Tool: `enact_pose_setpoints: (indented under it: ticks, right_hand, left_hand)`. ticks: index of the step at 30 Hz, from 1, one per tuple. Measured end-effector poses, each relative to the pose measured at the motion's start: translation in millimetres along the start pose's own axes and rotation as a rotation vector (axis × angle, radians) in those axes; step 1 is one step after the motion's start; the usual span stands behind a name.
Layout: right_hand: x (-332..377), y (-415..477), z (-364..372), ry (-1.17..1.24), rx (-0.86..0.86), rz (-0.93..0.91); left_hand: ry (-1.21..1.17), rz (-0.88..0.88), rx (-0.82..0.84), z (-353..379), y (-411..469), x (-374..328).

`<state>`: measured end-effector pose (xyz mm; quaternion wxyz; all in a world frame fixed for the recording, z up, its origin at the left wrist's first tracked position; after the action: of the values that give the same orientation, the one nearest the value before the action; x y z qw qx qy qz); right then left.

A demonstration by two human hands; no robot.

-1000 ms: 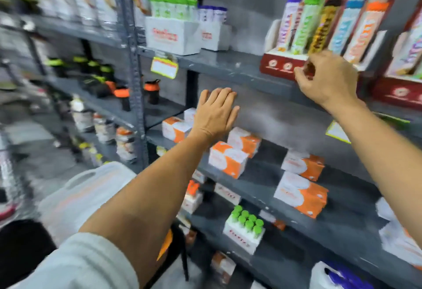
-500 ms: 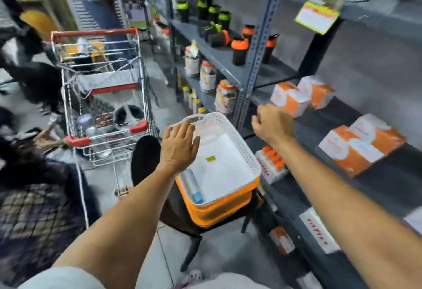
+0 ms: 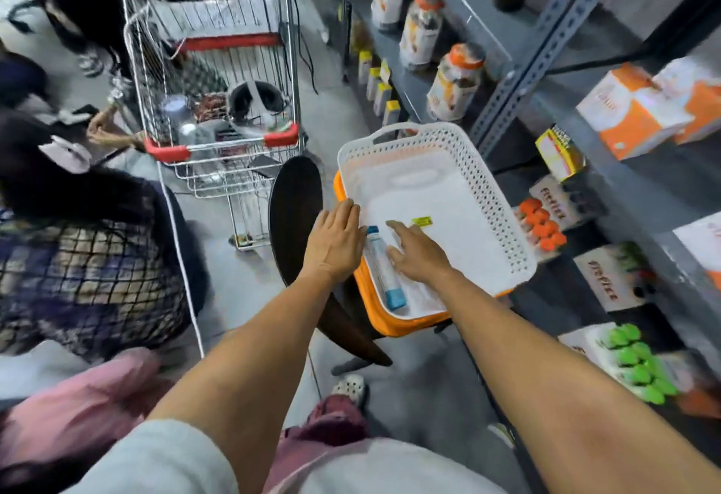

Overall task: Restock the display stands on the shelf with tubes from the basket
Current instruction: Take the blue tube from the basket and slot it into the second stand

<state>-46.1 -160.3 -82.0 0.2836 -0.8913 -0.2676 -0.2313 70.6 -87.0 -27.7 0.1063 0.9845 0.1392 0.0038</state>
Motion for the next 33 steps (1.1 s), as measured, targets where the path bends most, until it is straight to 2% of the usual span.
enact_pose_setpoints:
  ticks: [5, 9, 17, 21, 27, 30, 33]
  right_hand:
    - [14, 15, 6, 0.021, 0.095, -0.072]
    - [12, 16, 3, 0.104, 0.068, -0.064]
    - [-10, 4, -18, 0.544, -0.017, 0.066]
    - [-24, -9, -28, 0.723, -0.048, 0.090]
    - [-51, -48, -108, 0.962, -0.359, 0.017]
    - [-66, -94, -180, 1.002, -0.559, -0.036]
    - [-77, -161, -260, 0.941, -0.811, -0.066]
  left_hand:
    - [-0.015, 0.014, -0.040, 6, 2, 0]
    - [-0.021, 0.007, -0.050, 3, 3, -2]
    - [0.031, 0.030, -0.089, 3, 6, -1]
    - [0.107, 0.119, -0.095, -1, 15, -4]
    - [0.128, 0.390, -0.203, -30, 45, -46]
    - [0.060, 0.540, -0.306, -74, 79, -109]
    - [-0.003, 0.697, -0.454, -136, 109, -197]
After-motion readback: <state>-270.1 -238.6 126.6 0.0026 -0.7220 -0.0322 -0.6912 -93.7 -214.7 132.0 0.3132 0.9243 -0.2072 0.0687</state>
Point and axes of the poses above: each hand's wrist, its own y-axis towards the middle knuckle, its own z-axis out of the palm, x = y × z, the point moved 10 cm from there along y, towards the middle knuckle, and after that the axes turned 14 degrees about y, right-handed, at the moved point
